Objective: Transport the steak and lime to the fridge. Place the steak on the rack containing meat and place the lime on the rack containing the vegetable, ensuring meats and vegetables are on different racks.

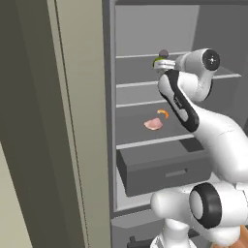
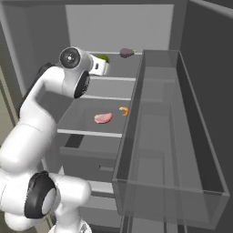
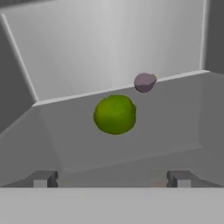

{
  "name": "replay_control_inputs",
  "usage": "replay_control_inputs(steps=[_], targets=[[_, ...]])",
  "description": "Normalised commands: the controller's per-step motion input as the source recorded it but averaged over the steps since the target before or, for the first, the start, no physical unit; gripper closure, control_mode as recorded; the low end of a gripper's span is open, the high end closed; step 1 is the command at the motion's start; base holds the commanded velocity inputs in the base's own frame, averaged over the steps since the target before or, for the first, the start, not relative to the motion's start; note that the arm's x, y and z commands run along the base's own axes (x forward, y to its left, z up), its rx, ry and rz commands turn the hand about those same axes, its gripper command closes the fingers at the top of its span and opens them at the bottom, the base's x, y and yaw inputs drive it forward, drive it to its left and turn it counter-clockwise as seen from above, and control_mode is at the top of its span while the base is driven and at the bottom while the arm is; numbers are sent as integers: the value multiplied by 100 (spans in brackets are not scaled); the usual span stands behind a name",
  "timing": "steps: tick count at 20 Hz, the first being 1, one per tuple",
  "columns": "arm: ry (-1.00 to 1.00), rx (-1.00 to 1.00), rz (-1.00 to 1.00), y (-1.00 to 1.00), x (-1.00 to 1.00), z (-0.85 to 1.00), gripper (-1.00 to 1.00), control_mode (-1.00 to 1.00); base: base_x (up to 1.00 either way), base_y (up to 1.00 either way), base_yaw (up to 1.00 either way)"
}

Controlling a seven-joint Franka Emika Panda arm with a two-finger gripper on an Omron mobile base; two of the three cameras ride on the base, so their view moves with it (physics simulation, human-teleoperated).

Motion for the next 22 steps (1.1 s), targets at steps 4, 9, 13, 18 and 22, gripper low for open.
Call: replay_control_inputs(steps=[4, 9, 13, 18, 22], targets=[[0, 0, 0, 0, -100, 16, -100, -100, 0, 0, 0], [0, -3, 0, 0, -100, 7, -100, -100, 0, 0, 0], [0, 0, 0, 0, -100, 0, -100, -100, 0, 0, 0], [4, -2, 0, 2, -100, 0, -100, -100, 0, 0, 0], [13, -5, 0, 12, -100, 0, -100, -100, 0, 0, 0]])
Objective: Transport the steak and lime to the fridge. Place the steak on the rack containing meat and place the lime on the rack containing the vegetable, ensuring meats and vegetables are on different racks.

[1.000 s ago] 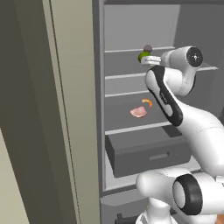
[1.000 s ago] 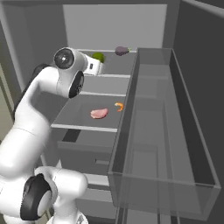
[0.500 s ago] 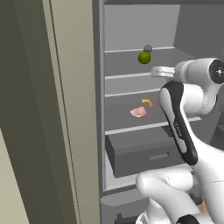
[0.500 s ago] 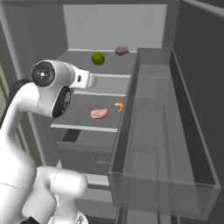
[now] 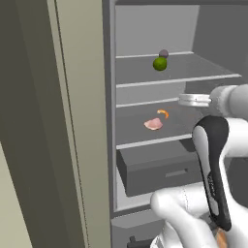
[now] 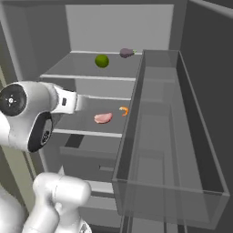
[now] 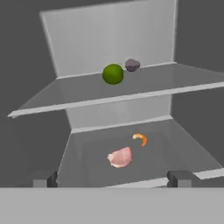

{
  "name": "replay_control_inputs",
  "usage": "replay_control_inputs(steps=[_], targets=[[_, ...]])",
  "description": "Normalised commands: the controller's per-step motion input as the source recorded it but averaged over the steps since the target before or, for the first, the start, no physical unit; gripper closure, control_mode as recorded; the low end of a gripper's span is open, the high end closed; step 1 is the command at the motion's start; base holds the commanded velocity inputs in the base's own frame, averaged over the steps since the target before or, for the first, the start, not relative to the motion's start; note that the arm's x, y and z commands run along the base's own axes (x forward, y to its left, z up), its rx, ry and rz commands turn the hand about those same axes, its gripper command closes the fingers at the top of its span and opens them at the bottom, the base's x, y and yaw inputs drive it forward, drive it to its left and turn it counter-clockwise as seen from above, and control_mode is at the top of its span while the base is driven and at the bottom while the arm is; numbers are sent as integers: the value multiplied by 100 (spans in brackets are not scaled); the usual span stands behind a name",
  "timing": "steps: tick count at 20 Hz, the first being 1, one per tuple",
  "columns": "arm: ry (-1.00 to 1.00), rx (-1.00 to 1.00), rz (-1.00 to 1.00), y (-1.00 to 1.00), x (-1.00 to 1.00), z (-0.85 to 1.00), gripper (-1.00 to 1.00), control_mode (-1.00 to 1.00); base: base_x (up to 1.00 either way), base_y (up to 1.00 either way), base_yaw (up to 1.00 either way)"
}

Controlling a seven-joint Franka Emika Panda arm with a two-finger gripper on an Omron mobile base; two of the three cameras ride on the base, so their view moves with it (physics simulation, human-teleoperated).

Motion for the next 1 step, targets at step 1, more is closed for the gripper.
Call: replay_control_inputs(steps=[1], targets=[[12, -7, 0, 19, -100, 0, -100, -100, 0, 0, 0]])
